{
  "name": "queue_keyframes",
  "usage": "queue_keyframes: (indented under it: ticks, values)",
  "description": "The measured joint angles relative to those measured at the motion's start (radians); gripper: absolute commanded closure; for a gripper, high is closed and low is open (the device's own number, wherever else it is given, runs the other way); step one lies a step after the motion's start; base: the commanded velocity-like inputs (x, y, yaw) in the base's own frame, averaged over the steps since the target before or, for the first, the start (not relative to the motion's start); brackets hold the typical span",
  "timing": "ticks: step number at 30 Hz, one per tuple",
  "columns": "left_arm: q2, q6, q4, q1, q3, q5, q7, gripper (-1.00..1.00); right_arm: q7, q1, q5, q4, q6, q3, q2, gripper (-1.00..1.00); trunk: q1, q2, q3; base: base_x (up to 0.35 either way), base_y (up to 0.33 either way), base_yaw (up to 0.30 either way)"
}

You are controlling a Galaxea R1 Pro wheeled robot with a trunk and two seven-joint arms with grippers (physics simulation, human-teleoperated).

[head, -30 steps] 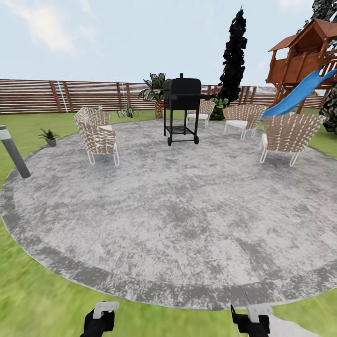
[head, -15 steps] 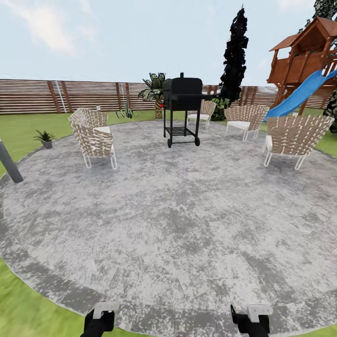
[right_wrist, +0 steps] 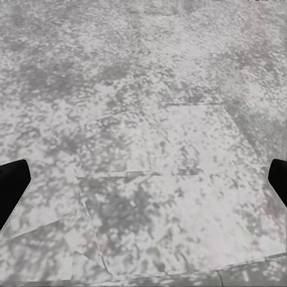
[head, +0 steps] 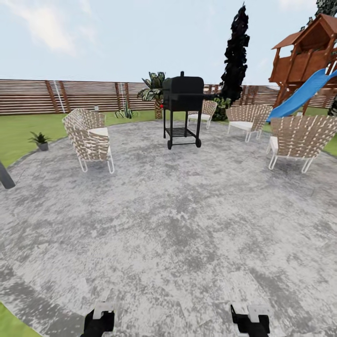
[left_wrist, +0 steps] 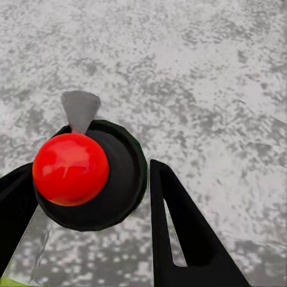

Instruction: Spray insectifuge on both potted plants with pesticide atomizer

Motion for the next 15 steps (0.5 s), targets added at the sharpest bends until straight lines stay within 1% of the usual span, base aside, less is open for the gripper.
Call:
queue_keyframes:
  ticks: [15]
  values:
    - [0.000, 0.000, 0.000, -0.001, 0.000, 0.000, 0.000, 1.00, 0.000, 0.000, 0.000, 0.000, 0.000, 0.000, 0.000, -1.00, 0.000, 0.000, 0.000, 0.339, 0.000, 0.000]
